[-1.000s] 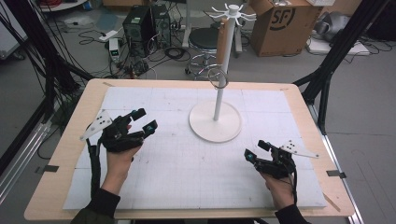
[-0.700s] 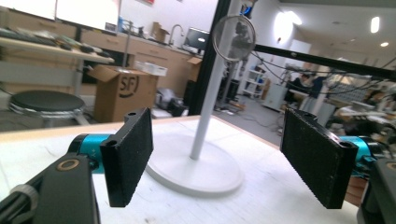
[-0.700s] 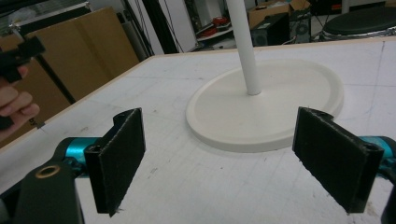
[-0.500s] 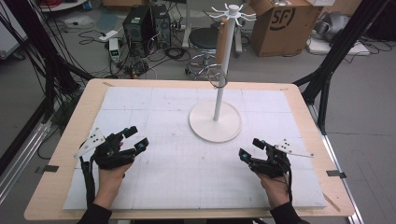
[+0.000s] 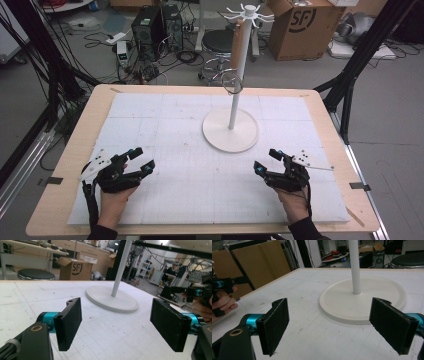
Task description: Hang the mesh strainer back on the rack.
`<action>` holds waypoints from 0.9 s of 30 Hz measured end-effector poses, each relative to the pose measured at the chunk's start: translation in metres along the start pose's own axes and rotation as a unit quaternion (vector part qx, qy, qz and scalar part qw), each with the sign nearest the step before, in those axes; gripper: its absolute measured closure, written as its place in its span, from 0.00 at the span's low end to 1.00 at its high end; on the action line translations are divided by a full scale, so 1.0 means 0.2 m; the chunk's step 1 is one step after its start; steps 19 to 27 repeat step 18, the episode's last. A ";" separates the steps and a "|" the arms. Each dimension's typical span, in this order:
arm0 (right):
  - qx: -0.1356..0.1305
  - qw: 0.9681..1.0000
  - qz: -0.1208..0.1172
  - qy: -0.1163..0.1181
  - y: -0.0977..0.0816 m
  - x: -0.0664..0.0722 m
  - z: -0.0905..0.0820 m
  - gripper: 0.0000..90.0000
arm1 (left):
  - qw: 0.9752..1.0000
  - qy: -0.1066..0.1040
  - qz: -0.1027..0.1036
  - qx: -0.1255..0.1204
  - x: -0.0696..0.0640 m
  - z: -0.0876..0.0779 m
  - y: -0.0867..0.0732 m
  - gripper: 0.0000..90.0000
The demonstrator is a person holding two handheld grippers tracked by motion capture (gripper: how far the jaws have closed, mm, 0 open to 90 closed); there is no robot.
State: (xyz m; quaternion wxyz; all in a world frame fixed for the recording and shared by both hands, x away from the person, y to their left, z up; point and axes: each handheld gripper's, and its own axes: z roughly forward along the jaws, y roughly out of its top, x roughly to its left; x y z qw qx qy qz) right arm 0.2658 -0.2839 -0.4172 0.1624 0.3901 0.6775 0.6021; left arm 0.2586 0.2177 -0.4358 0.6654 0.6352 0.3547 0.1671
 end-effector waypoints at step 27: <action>0.010 1.000 -0.002 -0.005 -0.02 -0.01 0.01 0.17 | 1.000 -0.005 0.006 -0.003 -0.02 0.01 -0.01 0.29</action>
